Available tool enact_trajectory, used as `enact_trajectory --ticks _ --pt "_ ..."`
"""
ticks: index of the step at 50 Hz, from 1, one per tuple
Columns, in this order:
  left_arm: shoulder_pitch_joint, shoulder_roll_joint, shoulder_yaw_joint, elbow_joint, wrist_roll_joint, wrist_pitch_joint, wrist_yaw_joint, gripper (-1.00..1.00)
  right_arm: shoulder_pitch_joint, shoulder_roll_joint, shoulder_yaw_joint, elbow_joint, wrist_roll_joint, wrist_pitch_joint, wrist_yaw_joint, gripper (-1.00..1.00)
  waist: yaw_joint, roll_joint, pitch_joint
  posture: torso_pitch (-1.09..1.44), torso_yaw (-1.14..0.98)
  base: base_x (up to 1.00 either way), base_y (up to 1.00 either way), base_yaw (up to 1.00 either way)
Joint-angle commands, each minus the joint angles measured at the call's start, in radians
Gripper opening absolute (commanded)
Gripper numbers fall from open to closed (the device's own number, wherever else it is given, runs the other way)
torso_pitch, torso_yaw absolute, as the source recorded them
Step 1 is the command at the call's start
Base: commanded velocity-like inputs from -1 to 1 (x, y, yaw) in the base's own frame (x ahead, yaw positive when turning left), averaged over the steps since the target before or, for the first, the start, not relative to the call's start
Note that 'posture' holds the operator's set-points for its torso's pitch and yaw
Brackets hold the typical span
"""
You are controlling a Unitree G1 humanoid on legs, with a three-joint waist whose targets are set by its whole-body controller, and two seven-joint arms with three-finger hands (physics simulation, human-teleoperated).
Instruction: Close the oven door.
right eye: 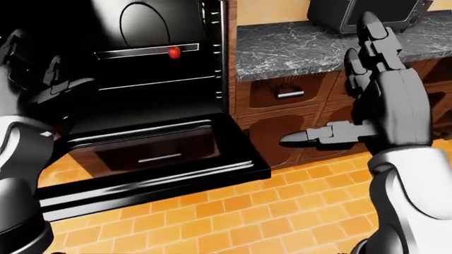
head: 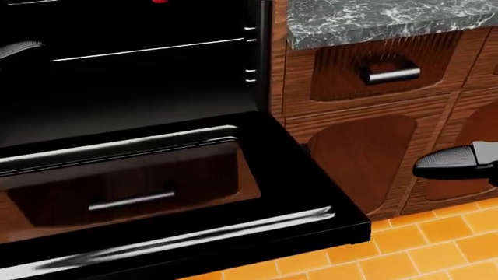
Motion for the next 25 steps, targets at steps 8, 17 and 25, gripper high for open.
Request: enact_trajectory --ticks 8,17,25 --pt "-0.028 0.018 0.021 -0.034 0.001 -0.028 0.002 1.00 -0.019 -0.010 -0.004 -0.018 0.002 -0.024 0.000 1.00 0.003 0.086 -0.008 0.00 0.00 0.00 0.34 0.00" --pt "-0.035 0.024 0.024 -0.036 -0.011 -0.021 0.011 1.00 -0.042 -0.019 -0.012 -0.020 0.012 0.001 -0.004 1.00 0.000 -0.017 -0.004 0.00 0.00 0.00 0.34 0.00" --pt "-0.030 0.023 0.021 -0.035 -0.008 -0.027 0.008 1.00 -0.028 -0.013 -0.011 -0.021 0.017 -0.008 -0.008 1.00 0.004 -0.018 -0.019 0.00 0.00 0.00 0.34 0.00"
